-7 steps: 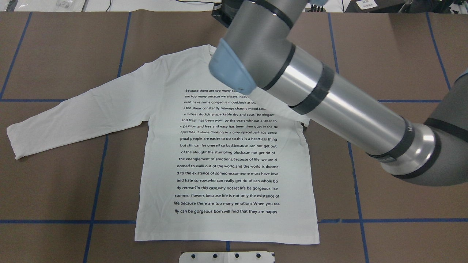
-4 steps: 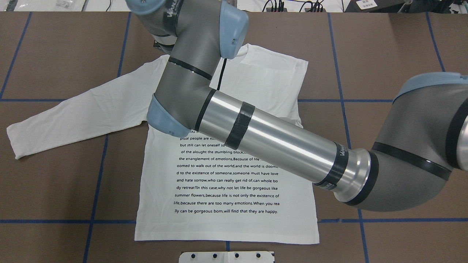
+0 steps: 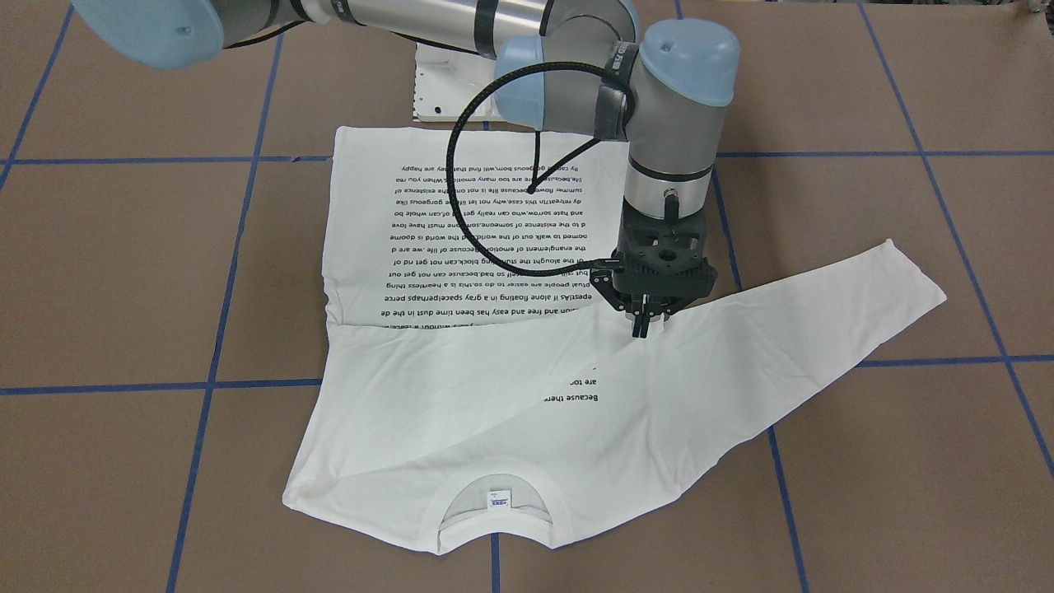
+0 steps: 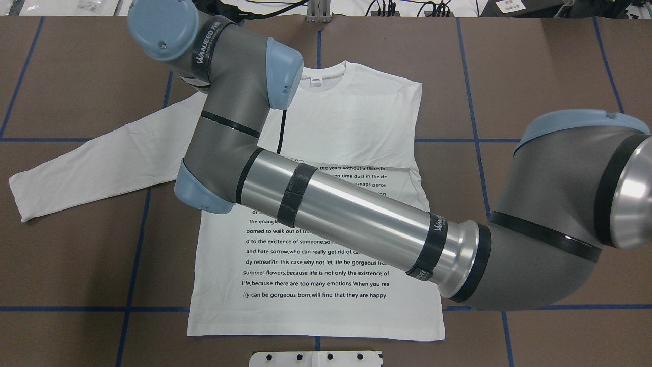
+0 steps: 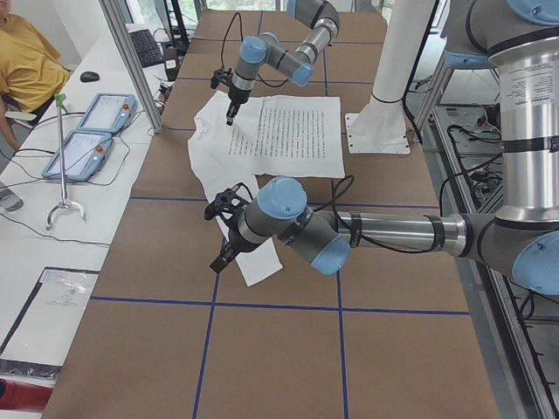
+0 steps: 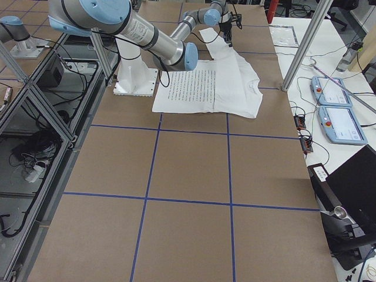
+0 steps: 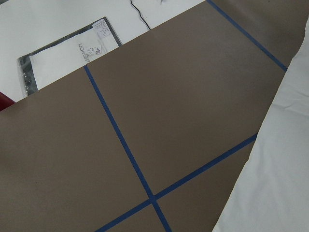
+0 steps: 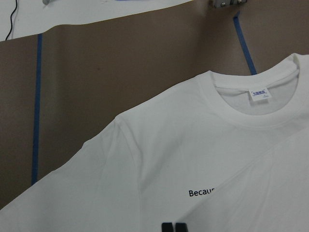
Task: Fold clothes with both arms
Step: 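Fold the held sleeve across the shirt body toward the left gripper, then release the sleeve and withdraw the right gripper off the shirt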
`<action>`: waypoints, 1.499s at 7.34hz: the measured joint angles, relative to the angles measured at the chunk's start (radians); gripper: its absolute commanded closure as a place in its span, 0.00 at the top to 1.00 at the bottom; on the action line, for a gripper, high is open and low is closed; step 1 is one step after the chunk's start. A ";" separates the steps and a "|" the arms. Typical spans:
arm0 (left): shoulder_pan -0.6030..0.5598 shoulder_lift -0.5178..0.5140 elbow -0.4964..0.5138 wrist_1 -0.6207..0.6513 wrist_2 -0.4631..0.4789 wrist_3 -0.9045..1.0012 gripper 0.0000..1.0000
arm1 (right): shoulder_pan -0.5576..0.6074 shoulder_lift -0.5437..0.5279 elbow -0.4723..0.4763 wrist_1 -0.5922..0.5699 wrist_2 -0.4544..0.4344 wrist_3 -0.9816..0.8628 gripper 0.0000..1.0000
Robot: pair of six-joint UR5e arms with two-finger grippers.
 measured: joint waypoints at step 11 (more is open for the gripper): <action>0.146 0.000 0.040 -0.176 0.007 -0.107 1.00 | 0.268 -0.316 0.410 -0.184 0.276 -0.265 1.00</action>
